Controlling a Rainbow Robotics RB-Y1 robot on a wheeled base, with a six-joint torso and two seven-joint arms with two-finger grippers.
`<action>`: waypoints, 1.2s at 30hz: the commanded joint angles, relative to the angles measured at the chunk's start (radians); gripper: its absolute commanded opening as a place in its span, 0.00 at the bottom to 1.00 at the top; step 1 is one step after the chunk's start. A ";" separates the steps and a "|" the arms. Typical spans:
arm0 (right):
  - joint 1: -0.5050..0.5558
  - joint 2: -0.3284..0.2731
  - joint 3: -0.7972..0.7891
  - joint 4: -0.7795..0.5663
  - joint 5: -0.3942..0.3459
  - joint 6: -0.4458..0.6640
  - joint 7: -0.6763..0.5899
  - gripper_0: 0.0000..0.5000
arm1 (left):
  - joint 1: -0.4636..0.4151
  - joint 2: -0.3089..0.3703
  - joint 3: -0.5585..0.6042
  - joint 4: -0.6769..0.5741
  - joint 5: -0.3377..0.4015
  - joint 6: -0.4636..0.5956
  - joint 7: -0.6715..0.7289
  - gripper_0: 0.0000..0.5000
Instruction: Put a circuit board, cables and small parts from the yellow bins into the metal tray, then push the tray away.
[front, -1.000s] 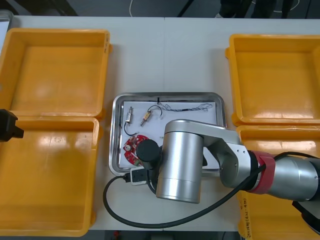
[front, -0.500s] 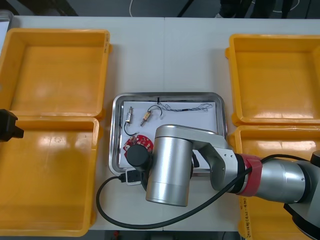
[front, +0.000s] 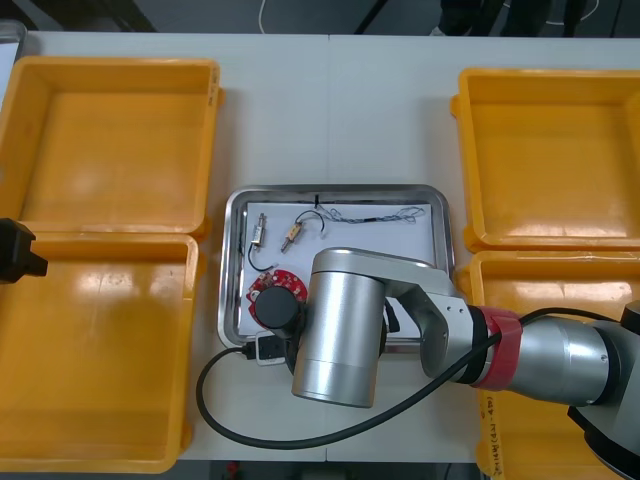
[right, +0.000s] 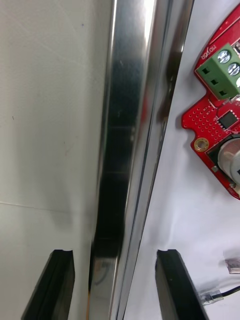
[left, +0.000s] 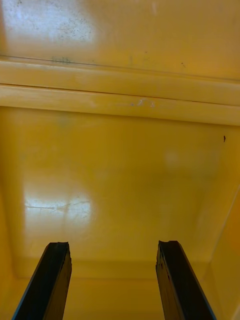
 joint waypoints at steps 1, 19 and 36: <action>-0.031 0.027 0.017 -0.013 0.008 -0.006 -0.001 0.22 | 0.015 0.044 0.035 -0.032 0.003 0.007 -0.081 1.00; -0.063 -0.007 0.011 -0.022 0.065 -0.019 -0.013 0.00 | 0.015 0.044 0.035 -0.032 0.003 0.007 -0.081 1.00; -0.138 -0.012 -0.016 0.044 0.068 -0.025 -0.034 0.00 | 0.015 0.044 0.035 -0.032 0.003 0.007 -0.081 1.00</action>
